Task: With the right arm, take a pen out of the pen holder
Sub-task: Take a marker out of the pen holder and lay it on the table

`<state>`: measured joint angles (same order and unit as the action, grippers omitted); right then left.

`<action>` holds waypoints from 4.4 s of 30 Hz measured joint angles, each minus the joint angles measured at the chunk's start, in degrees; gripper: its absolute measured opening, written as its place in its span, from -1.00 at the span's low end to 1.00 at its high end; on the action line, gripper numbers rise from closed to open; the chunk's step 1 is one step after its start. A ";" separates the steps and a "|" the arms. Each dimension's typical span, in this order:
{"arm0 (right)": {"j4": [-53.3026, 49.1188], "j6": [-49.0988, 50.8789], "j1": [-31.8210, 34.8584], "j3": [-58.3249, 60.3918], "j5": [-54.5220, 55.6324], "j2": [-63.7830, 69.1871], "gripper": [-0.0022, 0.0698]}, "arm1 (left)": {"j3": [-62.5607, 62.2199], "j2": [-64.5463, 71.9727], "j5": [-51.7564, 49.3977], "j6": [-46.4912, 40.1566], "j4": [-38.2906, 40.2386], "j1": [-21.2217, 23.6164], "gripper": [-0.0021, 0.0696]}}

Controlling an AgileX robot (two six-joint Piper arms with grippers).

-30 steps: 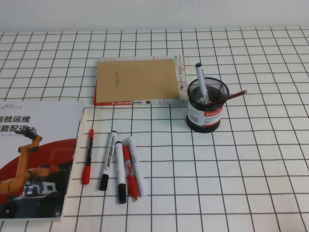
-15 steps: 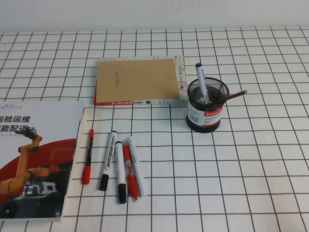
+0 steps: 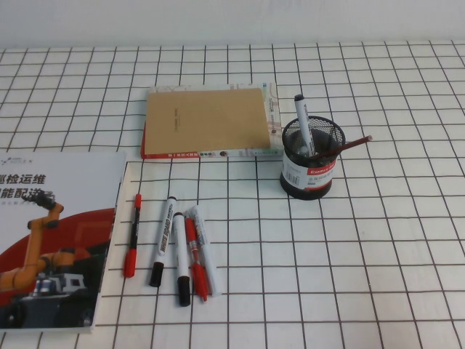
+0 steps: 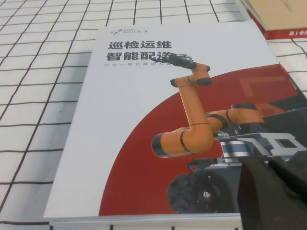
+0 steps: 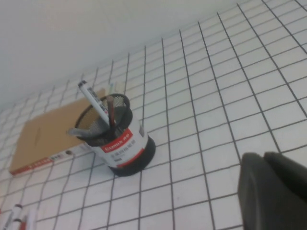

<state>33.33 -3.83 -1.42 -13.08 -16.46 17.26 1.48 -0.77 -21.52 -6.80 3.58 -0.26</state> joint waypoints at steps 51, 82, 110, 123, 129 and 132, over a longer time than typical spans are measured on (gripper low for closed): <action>-24.98 16.31 -29.79 -12.49 80.81 82.29 0.26 | 0.00 0.00 0.00 0.00 0.00 0.00 -0.95; -17.33 19.03 -29.61 -27.83 81.56 91.68 -0.10 | 0.00 0.00 0.00 0.00 0.00 0.00 -0.95; -16.65 17.11 -29.61 -27.96 81.78 85.60 -0.94 | 0.00 0.00 0.00 0.00 0.00 0.00 -0.96; -16.77 6.85 -29.61 -27.96 64.64 66.82 -0.94 | 0.00 0.00 0.00 0.00 0.00 0.00 -0.95; -18.38 5.75 -29.61 -28.21 48.20 55.11 -0.94 | 0.00 0.00 0.00 0.00 0.00 0.00 -0.95; -18.47 5.67 -29.61 -30.43 34.47 50.22 -0.94 | 0.00 0.00 0.00 0.00 0.00 0.00 -0.95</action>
<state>14.86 1.84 -31.03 -43.51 18.01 67.48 1.48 -0.77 -21.52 -6.80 3.58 -0.26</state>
